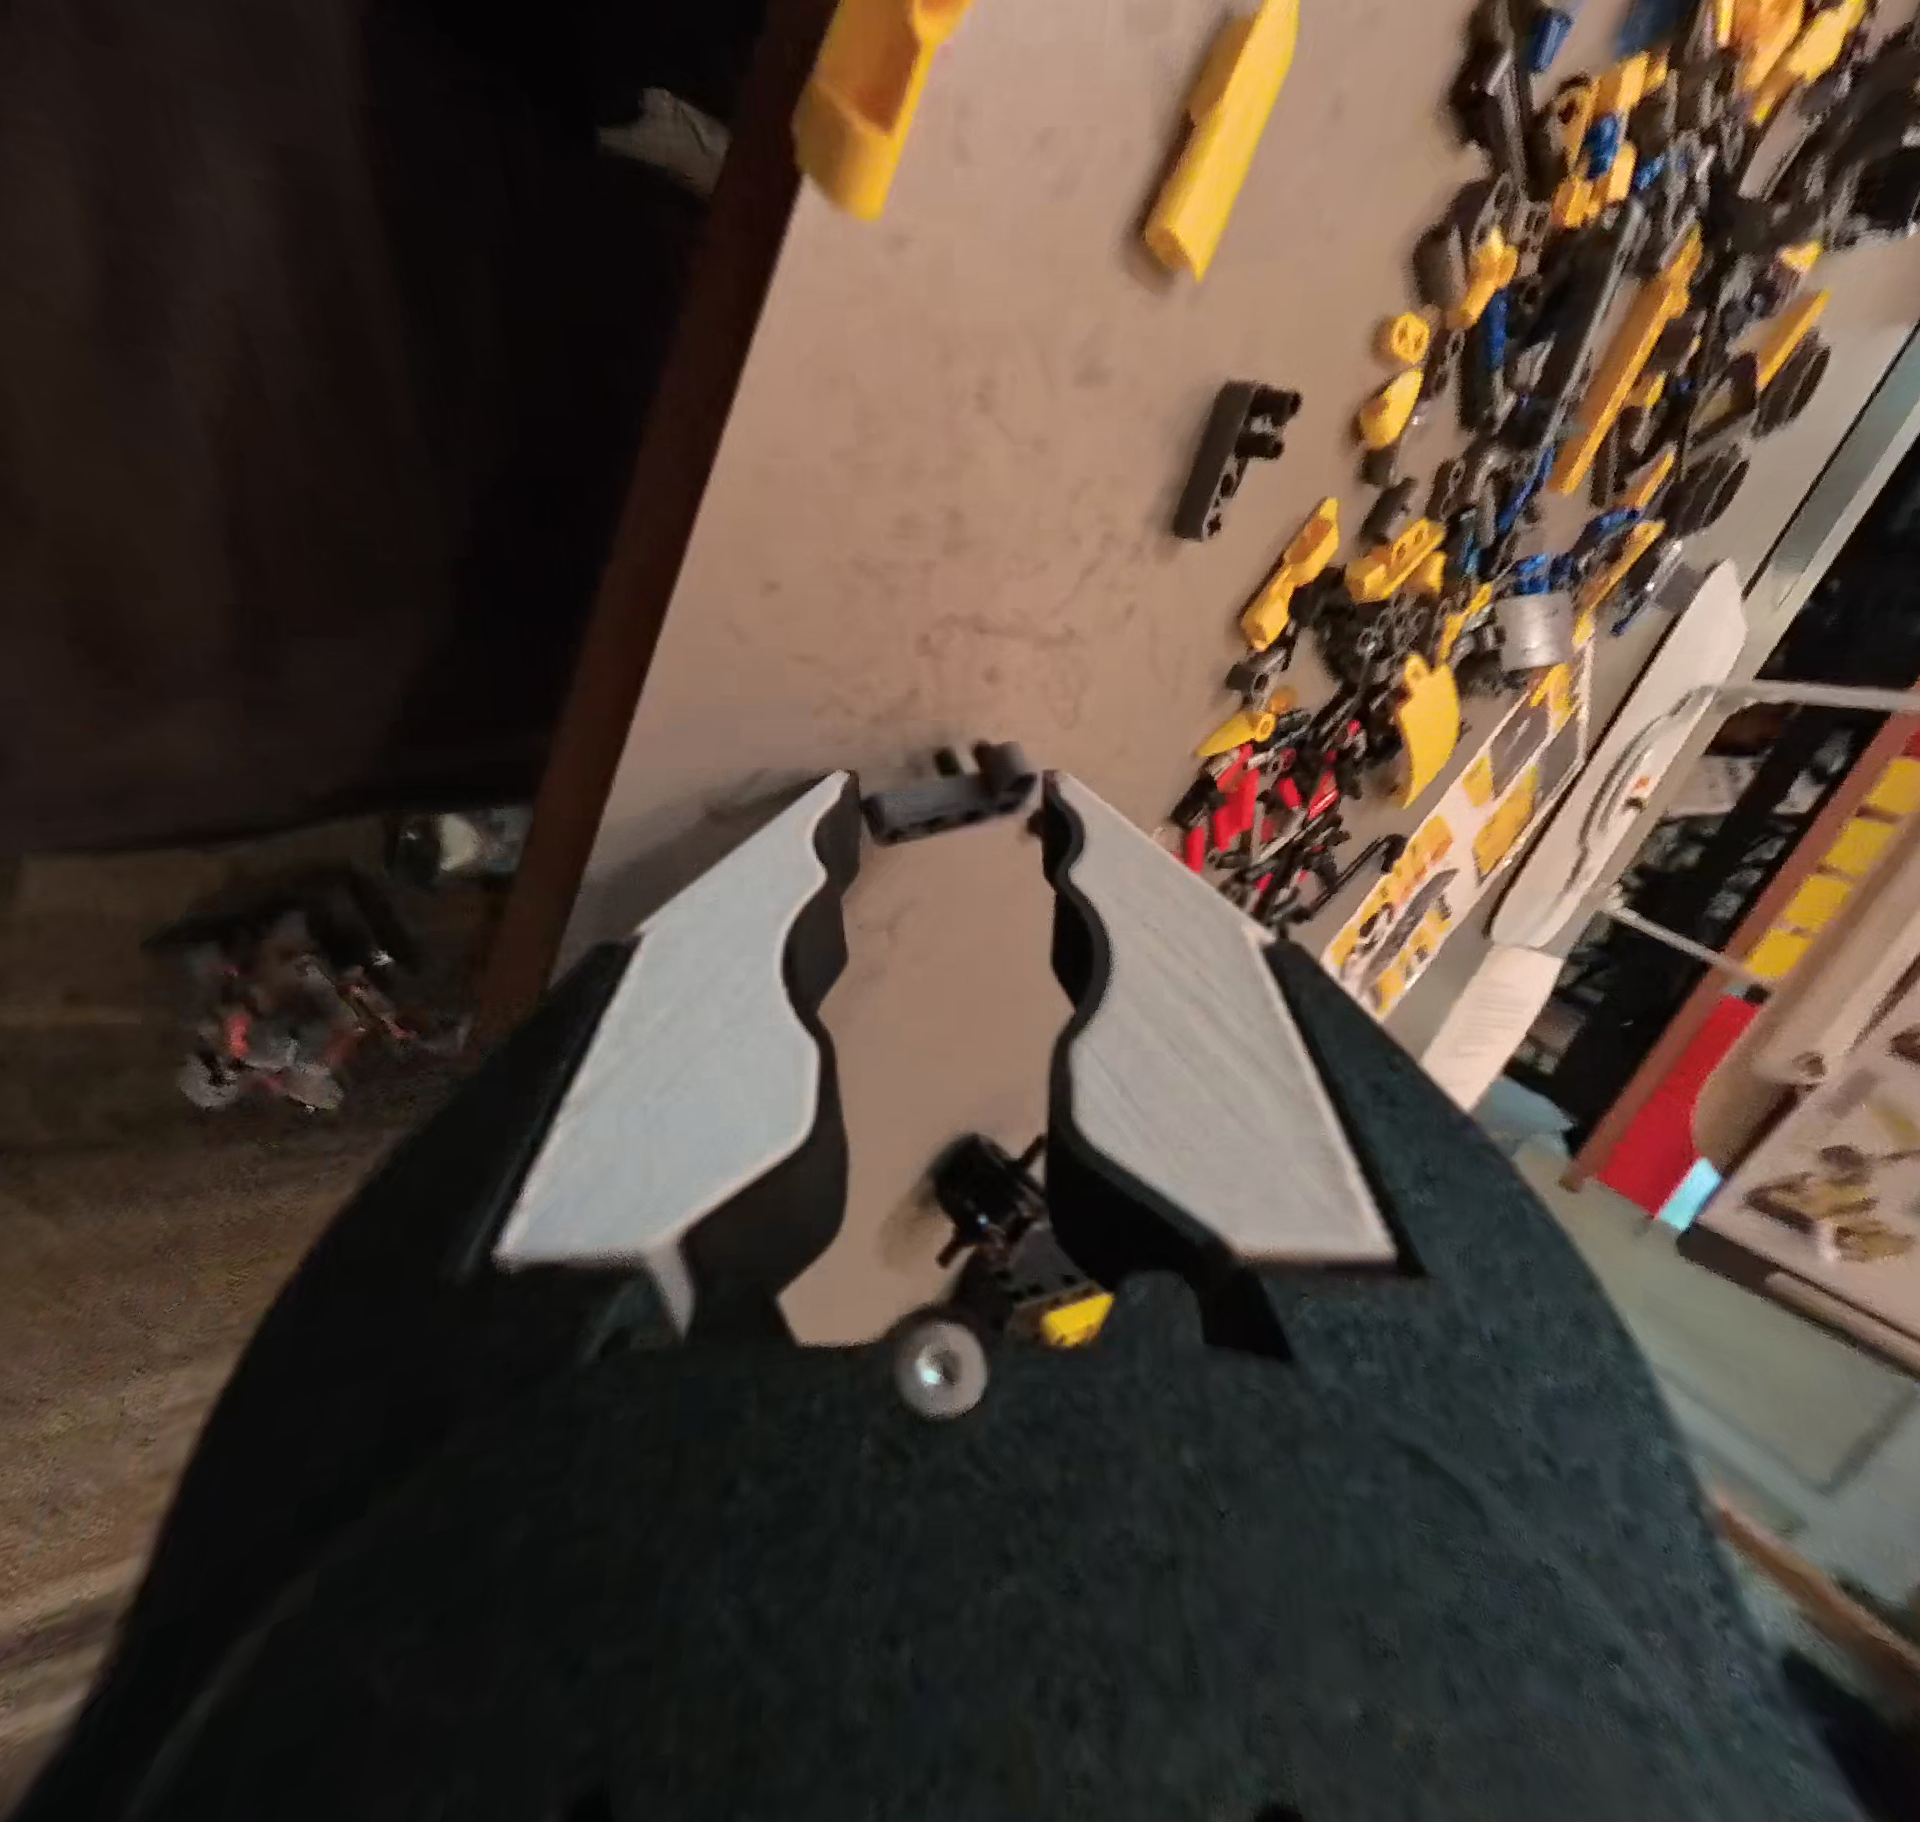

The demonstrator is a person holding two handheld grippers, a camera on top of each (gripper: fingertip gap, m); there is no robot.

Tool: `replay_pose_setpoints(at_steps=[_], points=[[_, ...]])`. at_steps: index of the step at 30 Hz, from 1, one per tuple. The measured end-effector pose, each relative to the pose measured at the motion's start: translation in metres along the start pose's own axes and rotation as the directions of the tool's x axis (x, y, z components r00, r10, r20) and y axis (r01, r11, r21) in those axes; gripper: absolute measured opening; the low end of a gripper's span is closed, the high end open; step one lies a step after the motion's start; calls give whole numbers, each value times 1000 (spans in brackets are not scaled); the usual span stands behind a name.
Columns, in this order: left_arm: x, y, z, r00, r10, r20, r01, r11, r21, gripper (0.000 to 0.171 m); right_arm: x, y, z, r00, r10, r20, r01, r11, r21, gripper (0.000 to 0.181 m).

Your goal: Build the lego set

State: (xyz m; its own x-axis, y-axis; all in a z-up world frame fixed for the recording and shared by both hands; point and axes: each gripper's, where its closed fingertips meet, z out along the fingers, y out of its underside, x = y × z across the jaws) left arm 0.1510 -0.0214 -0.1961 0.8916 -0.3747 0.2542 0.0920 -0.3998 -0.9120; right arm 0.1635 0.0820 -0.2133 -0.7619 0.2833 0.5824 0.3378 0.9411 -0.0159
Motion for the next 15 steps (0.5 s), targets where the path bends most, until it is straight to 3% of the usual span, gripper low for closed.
replay_pose_setpoints(at_steps=[3, 6, 8, 10, 12, 13, 15], points=[[9, 1, 5, 999, 11, -46, -11, 1000, 17, 0, 3, -8, 0, 999, -40, -8, 40, 999, 0, 39], [13, 1, 3, 997, 2, -72, 2, 998, 59, 1, 4, -10, -4, 999, 26, -26, -26, 1000, 0, 43], [15, -1, 0, 996, -6, -92, 14, 996, 93, 1, 7, -8, -12, 980, 187, -62, -186, 982, 27, 44], [18, -4, -4, 993, -11, -114, 26, 991, 134, 1, 7, -7, -24, 902, 424, -80, -416, 904, 101, 45], [18, -5, -5, 994, 1, -113, 17, 987, 160, 1, 6, -10, -40, 747, 659, -87, -628, 742, 233, 46], [16, -4, -5, 995, 8, -103, 9, 986, 167, 1, 6, -17, -48, 630, 774, -58, -718, 610, 335, 46], [14, -2, -4, 995, 15, -97, 3, 983, 185, 1, 11, -35, -67, 338, 937, 93, -796, 231, 559, 45]])
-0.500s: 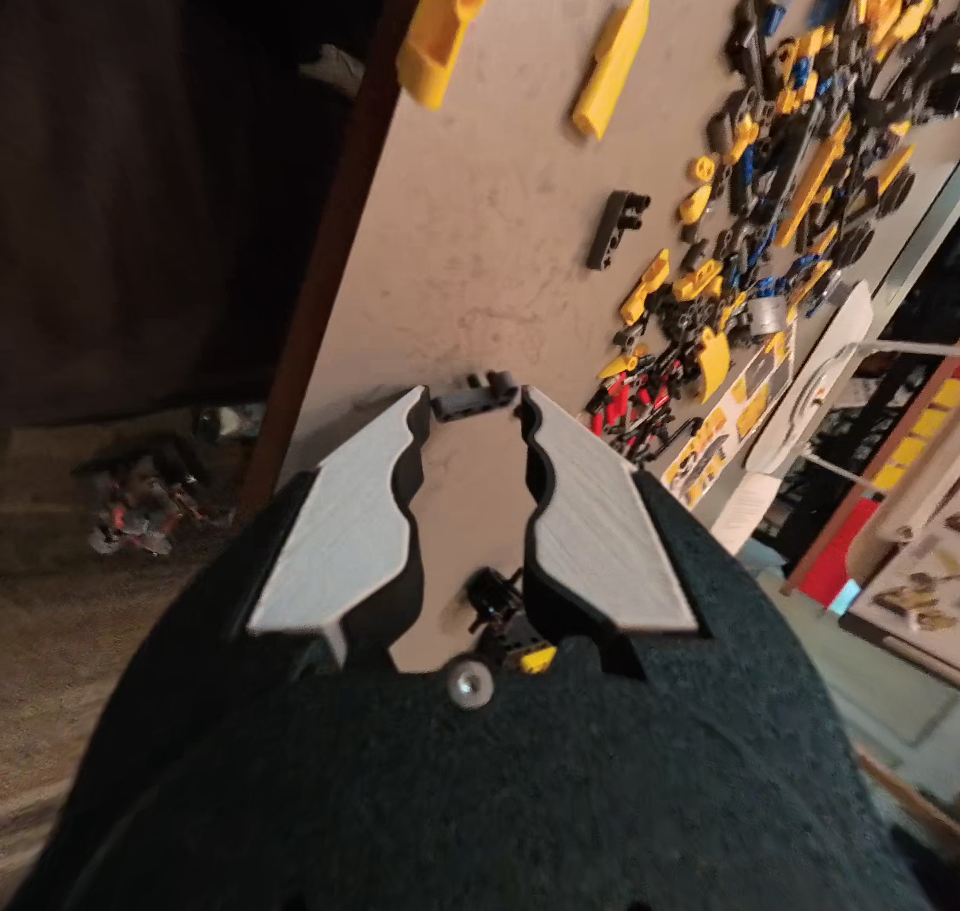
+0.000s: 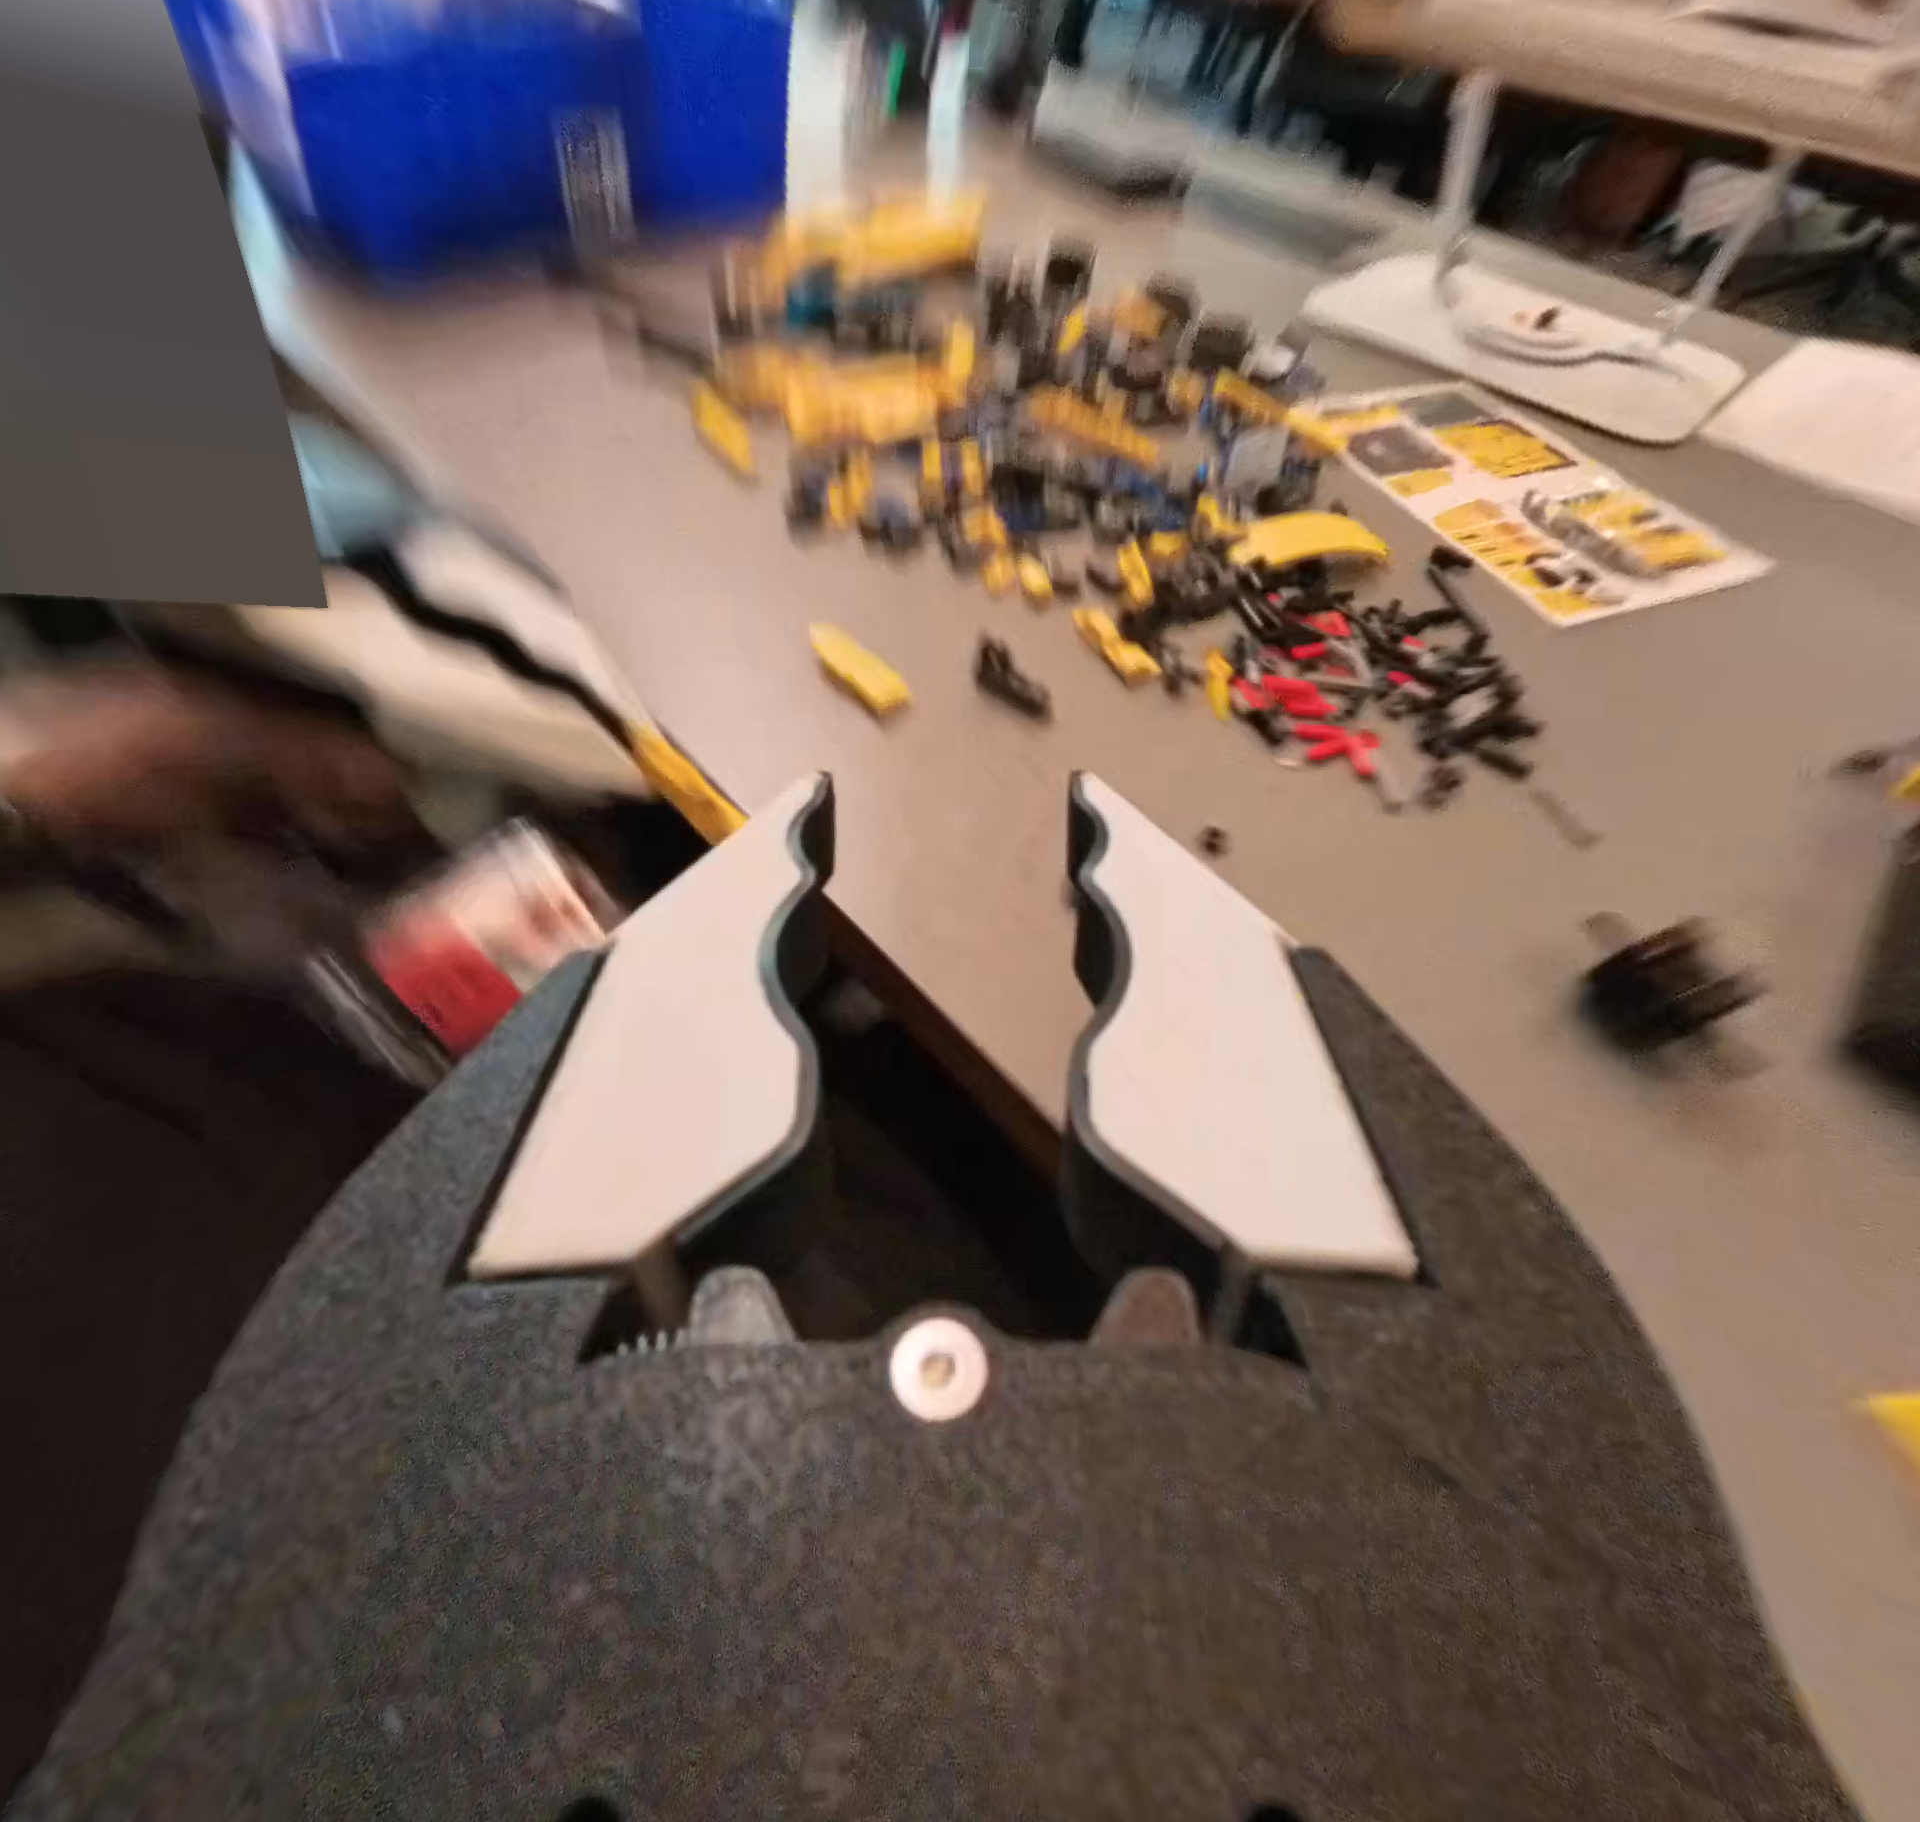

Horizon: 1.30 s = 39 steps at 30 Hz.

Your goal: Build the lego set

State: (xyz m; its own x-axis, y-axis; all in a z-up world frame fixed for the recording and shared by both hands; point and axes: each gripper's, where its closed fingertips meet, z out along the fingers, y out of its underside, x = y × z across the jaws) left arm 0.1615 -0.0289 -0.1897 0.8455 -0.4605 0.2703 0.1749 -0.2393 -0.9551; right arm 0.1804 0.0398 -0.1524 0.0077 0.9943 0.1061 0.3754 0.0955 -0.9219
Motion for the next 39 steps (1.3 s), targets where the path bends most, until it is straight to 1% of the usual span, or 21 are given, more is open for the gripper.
replay_pose_setpoints(at_steps=[1, 2, 3, 4, 5, 7, 8, 10, 12, 13, 15, 18, 20, 21, 23, 25, 28, 31, 34, 38, 39], points=[[-1, 0, 1, 1000, 0, -1, 0, 1000, 13, 1, -7, -8, -5, 983, 181, 8, -180, 972, 152, 39], [-1, -1, 1, 1000, 5, -1, -4, 1000, 28, 1, -15, -14, -10, 939, 339, 55, -339, 888, 311, 25], [-2, -3, 1, 1000, 19, 4, -19, 999, 44, 1, -24, -20, -13, 884, 444, 146, -459, 766, 450, 19], [-4, -8, 0, 999, 40, 17, -41, 997, 63, 1, -35, -23, -12, 850, 476, 226, -517, 673, 529, 19], [-6, -15, -2, 997, 66, 39, -69, 994, 86, 1, -46, -16, 0, 844, 480, 239, -528, 666, 527, 19], [-16, -28, -13, 986, 122, 117, -137, 982, 132, 1, -61, 13, 37, 866, 473, 165, -499, 786, 364, 20], [-20, -34, -20, 977, 142, 157, -166, 975, 151, 1, -65, 20, 47, 880, 453, 141, -474, 824, 309, 21], [-24, -42, -37, 957, 179, 227, -223, 957, 187, 1, -61, 12, 50, 938, 340, 68, -341, 869, 360, 22], [-31, -46, -51, 932, 205, 298, -271, 941, 200, 1, -42, -7, 45, 981, 154, -121, -87, 896, 435, 22], [-34, -47, -55, 922, 215, 322, -290, 935, 205, 1, -30, -18, 39, 970, 73, -230, 36, 899, 437, 22], [-35, -51, -58, 919, 214, 332, -297, 928, 223, 1, -14, -46, 27, 923, -64, -379, 238, 871, 431, 21], [-23, -56, -56, 925, 236, 297, -316, 913, 258, 0, 1, -96, 13, 829, -171, -533, 461, 749, 477, 20], [-17, -53, -50, 929, 247, 276, -318, 913, 254, 1, 13, -111, 10, 829, -119, -547, 464, 693, 552, 13], [-15, -50, -45, 937, 238, 256, -301, 921, 246, 1, 21, -109, 13, 858, -98, -504, 413, 715, 564, 12], [-9, -44, -32, 957, 206, 202, -251, 942, 225, 1, 39, -87, 17, 905, -40, -424, 267, 829, 491, 13], [-6, -38, -16, 969, 186, 163, -214, 962, 172, 1, 57, -57, 12, 909, 78, -409, 110, 903, 416, 13], [0, -35, 1, 977, 176, 118, -189, 976, 110, 1, 61, -15, 20, 923, 209, -322, -115, 950, 289, 14], [2, -32, 5, 983, 163, 90, -172, 979, 105, 1, 46, 22, 46, 936, 297, -191, -287, 955, 79, 34], [4, -24, 7, 988, 143, 50, -147, 984, 99, 1, 36, 36, 57, 934, 317, -164, -326, 945, -30, 36], [9, -20, 8, 994, 110, -6, -109, 989, 102, 1, 47, 54, 53, 944, 170, -284, -233, 951, -205, 36], [10, -18, 7, 995, 102, -17, -100, 990, 102, 1, 47, 59, 52, 947, 147, -284, -220, 944, -245, 37]])
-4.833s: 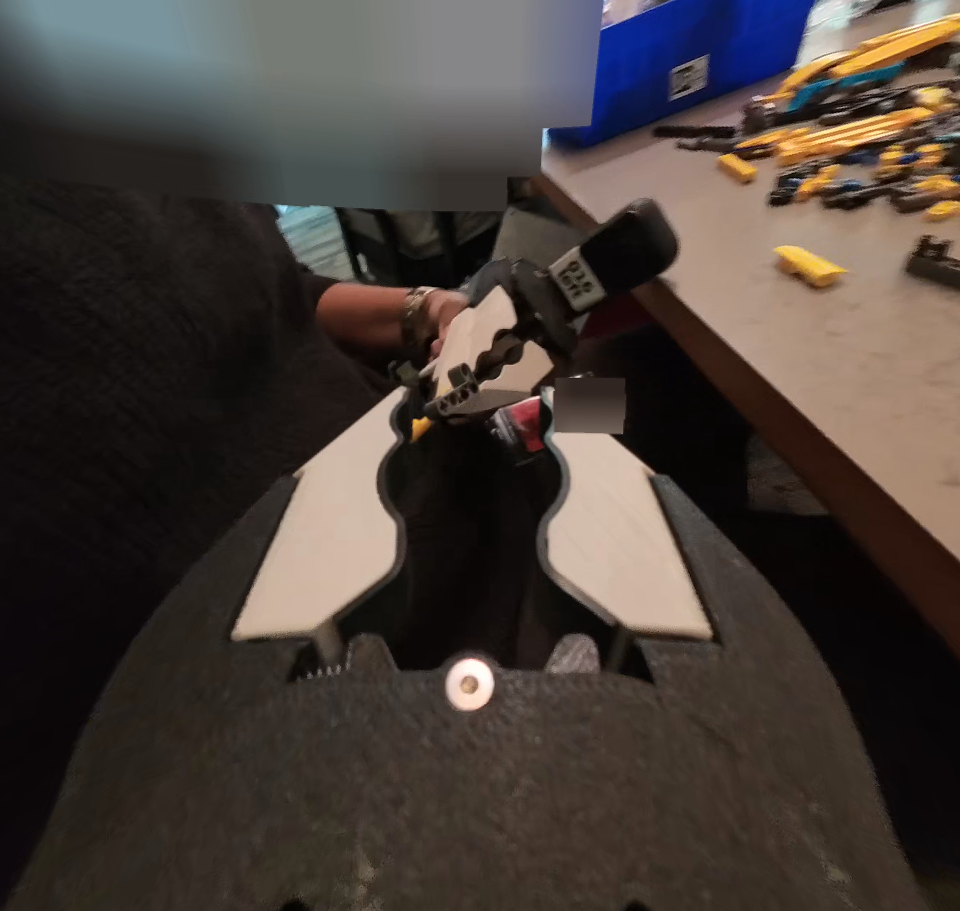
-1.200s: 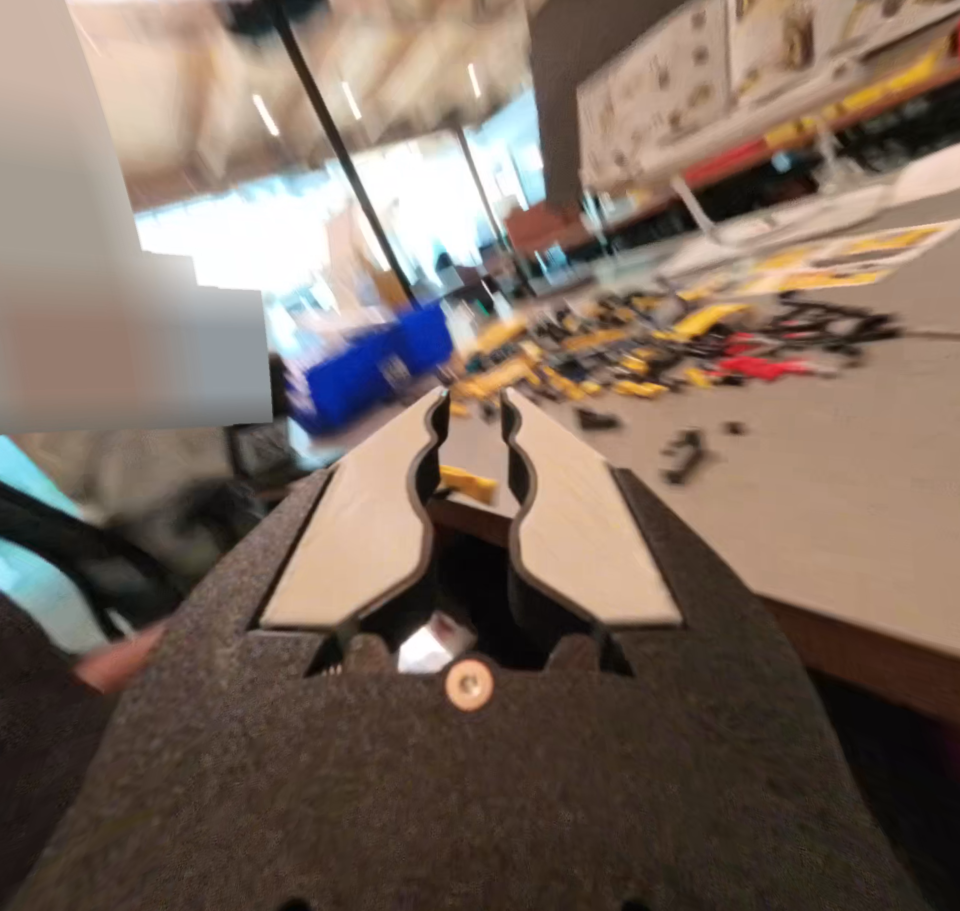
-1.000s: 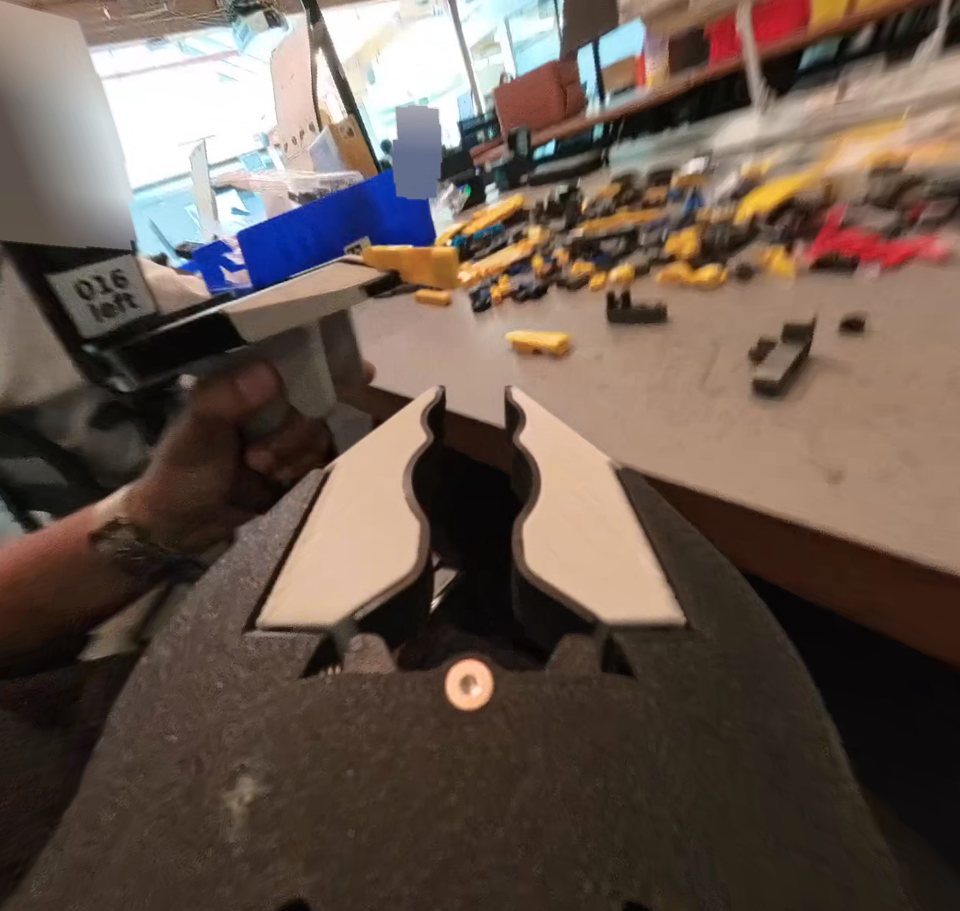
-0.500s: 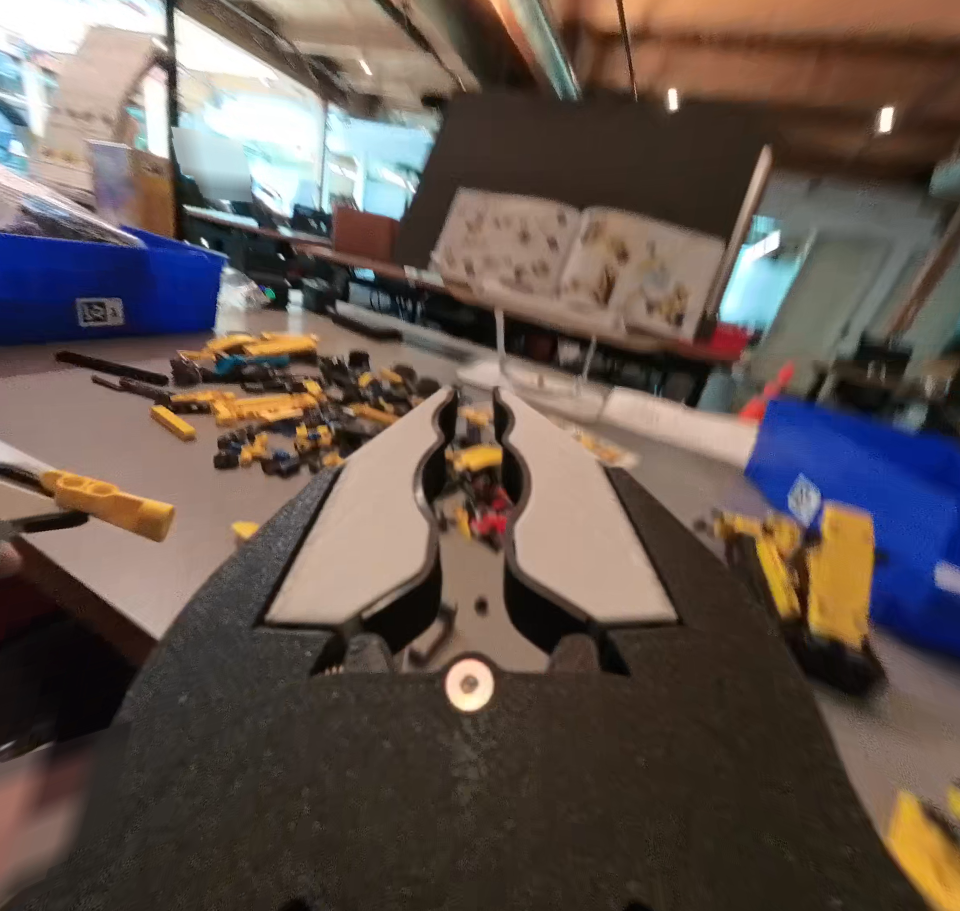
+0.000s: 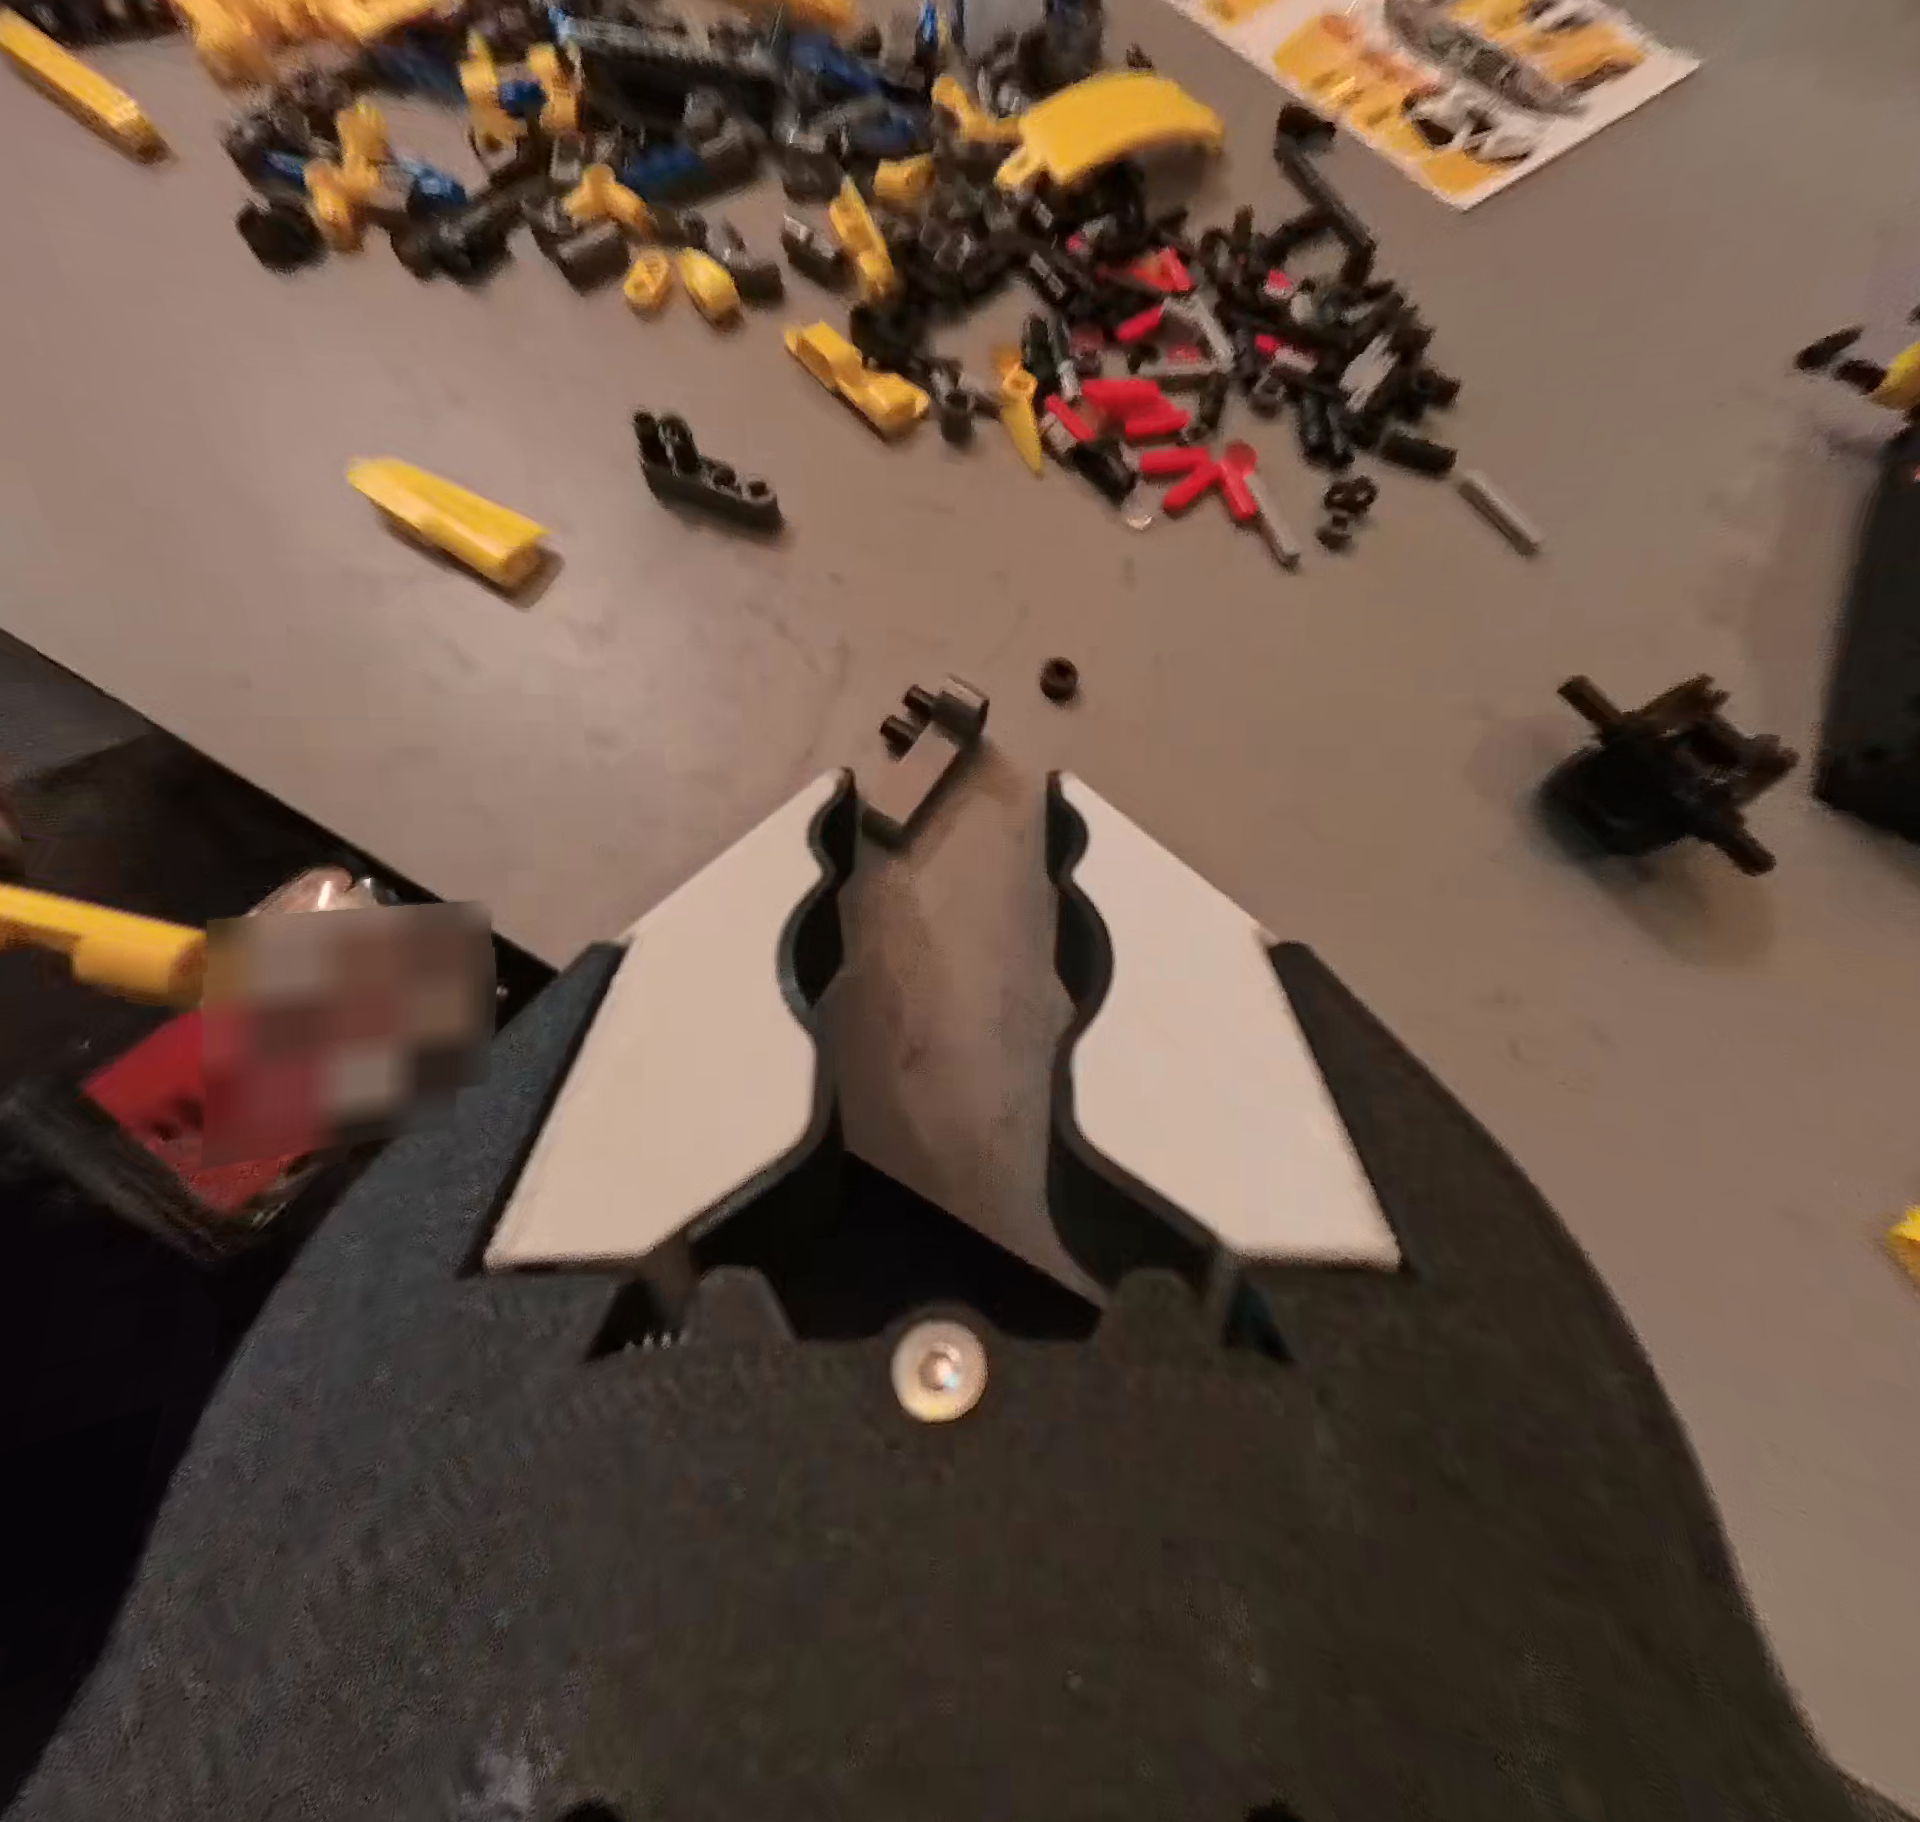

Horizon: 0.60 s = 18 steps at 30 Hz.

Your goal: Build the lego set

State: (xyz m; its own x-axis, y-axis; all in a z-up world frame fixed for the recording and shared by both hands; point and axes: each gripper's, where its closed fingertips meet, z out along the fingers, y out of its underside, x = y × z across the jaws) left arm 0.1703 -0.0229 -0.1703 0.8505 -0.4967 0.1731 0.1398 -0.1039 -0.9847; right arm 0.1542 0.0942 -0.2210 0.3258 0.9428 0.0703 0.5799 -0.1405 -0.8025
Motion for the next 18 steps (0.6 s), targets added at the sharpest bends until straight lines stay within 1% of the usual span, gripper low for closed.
replay_pose_setpoints(at_steps=[1, 3, 4, 5, 6, 7, 8, 9, 10, 11, 12, 13, 14, 15, 16, 17, 18], points=[[1, 1, -1, 1000, -10, -9, 10, 1000, -1, 1, -2, 1, 1, 1000, -1, 19, 2, 1000, -16, 34], [2, 2, -2, 999, -27, -21, 27, 1000, 4, 1, -6, 0, 4, 997, 17, 70, -15, 999, -34, 20], [1, 1, -2, 999, -35, -22, 35, 999, 8, 1, -5, 0, 5, 998, 0, 66, 3, 999, -45, 11], [-1, 0, -4, 999, -43, -20, 43, 999, 14, 1, -4, -1, 5, 998, -37, 60, 41, 998, -55, 10], [-3, -1, -6, 999, -51, -15, 52, 998, 23, 1, -4, -2, 6, 995, -91, 47, 94, 994, -60, 10], [-6, -2, -8, 998, -62, -8, 62, 998, 30, 1, -5, -6, 5, 984, -178, 23, 179, 983, -45, 10], [-10, -4, -10, 997, -77, 1, 77, 996, 37, 1, -7, -12, 4, 956, -294, -18, 294, 956, -12, 10], [-15, -5, -12, 995, -97, 14, 96, 994, 44, 1, -9, -20, 2, 905, -417, -83, 420, 908, 16, 10], [-21, -5, -14, 992, -121, 30, 120, 992, 50, 1, -12, -27, -2, 828, -537, -162, 548, 836, 26, 10], [-26, -5, -16, 988, -150, 46, 147, 987, 57, 1, -18, -33, -6, 716, -657, -235, 680, 733, 21, 10], [-31, -6, -18, 982, -180, 57, 176, 982, 68, 1, -24, -37, -9, 568, -762, -311, 801, 599, -4, 9], [-36, -6, -20, 976, -206, 65, 201, 976, 79, 1, -28, -39, -10, 395, -839, -375, 892, 448, -62, 9], [-39, -6, -21, 971, -228, 71, 222, 972, 83, 0, -33, -37, -9, 221, -891, -396, 946, 294, -134, 10], [-42, -4, -22, 967, -243, 76, 237, 968, 82, 0, -36, -31, -5, 76, -920, -384, 968, 160, -191, 10], [-43, -3, -22, 965, -251, 79, 245, 966, 80, 1, -38, -25, -1, -15, -930, -366, 972, 72, -224, 9], [-43, -2, -22, 963, -255, 84, 249, 966, 77, 1, -41, -22, 0, -57, -931, -361, 975, 27, -223, 9], [-43, -2, -22, 964, -252, 86, 246, 967, 73, 1, -44, -20, 0, -72, -933, -352, 980, 0, -200, 9]])
